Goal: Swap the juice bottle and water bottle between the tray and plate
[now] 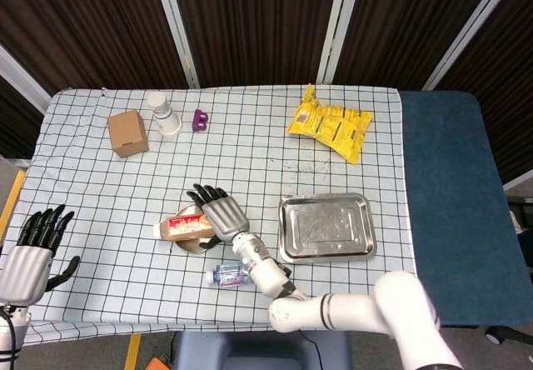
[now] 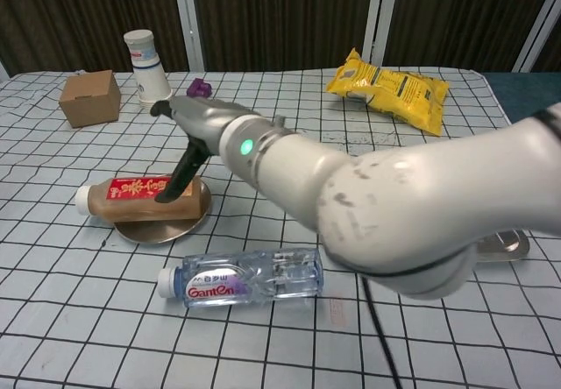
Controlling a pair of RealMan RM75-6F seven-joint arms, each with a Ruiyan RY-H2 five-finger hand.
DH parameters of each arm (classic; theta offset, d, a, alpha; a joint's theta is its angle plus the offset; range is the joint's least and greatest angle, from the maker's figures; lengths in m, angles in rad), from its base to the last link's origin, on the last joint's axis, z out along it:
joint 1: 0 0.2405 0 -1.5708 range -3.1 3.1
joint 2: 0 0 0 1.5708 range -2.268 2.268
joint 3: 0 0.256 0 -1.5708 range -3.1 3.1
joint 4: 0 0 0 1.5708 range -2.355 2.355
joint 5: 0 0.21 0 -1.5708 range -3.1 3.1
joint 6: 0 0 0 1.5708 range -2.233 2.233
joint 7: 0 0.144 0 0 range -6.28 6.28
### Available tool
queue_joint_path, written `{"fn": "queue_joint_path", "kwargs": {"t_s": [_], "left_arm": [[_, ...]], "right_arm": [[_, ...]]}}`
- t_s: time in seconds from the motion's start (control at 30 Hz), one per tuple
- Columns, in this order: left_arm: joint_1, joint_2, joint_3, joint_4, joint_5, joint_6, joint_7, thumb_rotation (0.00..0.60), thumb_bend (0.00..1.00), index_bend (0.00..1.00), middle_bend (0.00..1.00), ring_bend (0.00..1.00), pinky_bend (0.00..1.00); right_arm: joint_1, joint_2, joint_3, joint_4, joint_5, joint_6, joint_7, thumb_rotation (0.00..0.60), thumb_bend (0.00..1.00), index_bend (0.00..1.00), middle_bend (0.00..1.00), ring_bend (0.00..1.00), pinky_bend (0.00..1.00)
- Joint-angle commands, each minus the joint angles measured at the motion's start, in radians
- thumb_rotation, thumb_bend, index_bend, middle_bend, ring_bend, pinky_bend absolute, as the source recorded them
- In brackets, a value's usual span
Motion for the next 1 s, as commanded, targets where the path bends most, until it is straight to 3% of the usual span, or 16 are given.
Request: {"fn": "queue_joint_path", "kwargs": {"t_s": [0.03, 0.13, 0.2, 0.3, 0.37, 0.5, 0.67, 0.8, 1.0], "left_arm": [[-0.008, -0.015, 0.021, -0.012, 0.039, -0.003, 0.014, 0.600, 0.35, 0.00, 0.00, 0.00, 0.08], [-0.036, -0.020, 0.051, -0.045, 0.109, -0.025, 0.016, 0.600, 0.35, 0.00, 0.00, 0.00, 0.09], [-0.074, -0.024, 0.064, -0.069, 0.151, -0.076, 0.052, 0.600, 0.35, 0.00, 0.00, 0.00, 0.10], [-0.136, -0.033, 0.076, -0.134, 0.170, -0.188, 0.094, 0.600, 0.35, 0.00, 0.00, 0.00, 0.11], [-0.166, -0.040, 0.084, -0.183, 0.174, -0.254, 0.128, 0.600, 0.35, 0.00, 0.00, 0.00, 0.12], [-0.220, -0.096, 0.084, -0.243, 0.164, -0.376, 0.225, 0.600, 0.35, 0.00, 0.00, 0.00, 0.13], [-0.245, -0.147, 0.075, -0.271, 0.113, -0.463, 0.308, 0.600, 0.35, 0.00, 0.00, 0.00, 0.13], [-0.290, -0.279, 0.046, -0.304, -0.009, -0.616, 0.480, 0.600, 0.34, 0.00, 0.00, 0.00, 0.14], [-0.310, -0.405, 0.019, -0.286, -0.115, -0.654, 0.630, 0.600, 0.33, 0.00, 0.00, 0.00, 0.15]], "right_arm": [[-0.299, 0.394, -0.176, -0.414, -0.320, 0.241, 0.132, 0.600, 0.18, 0.00, 0.05, 0.00, 0.16], [-0.424, 0.550, -0.288, -0.492, -0.457, 0.345, 0.168, 0.600, 0.18, 0.00, 0.03, 0.00, 0.12], [-0.529, 0.630, -0.388, -0.499, -0.545, 0.434, 0.204, 0.600, 0.18, 0.00, 0.03, 0.00, 0.11], [-0.688, 0.668, -0.505, -0.423, -0.665, 0.596, 0.289, 0.600, 0.18, 0.00, 0.03, 0.00, 0.11], [-0.761, 0.674, -0.544, -0.356, -0.711, 0.672, 0.325, 0.600, 0.18, 0.00, 0.03, 0.00, 0.11], [-0.866, 0.688, -0.556, -0.267, -0.747, 0.776, 0.442, 0.600, 0.18, 0.00, 0.03, 0.00, 0.11], [-0.905, 0.698, -0.539, -0.221, -0.756, 0.804, 0.520, 0.600, 0.18, 0.00, 0.01, 0.00, 0.10], [-0.926, 0.715, -0.497, -0.167, -0.732, 0.783, 0.609, 0.600, 0.18, 0.00, 0.00, 0.00, 0.10], [-0.940, 0.743, -0.472, -0.165, -0.745, 0.742, 0.676, 0.600, 0.18, 0.00, 0.00, 0.00, 0.10]]}}
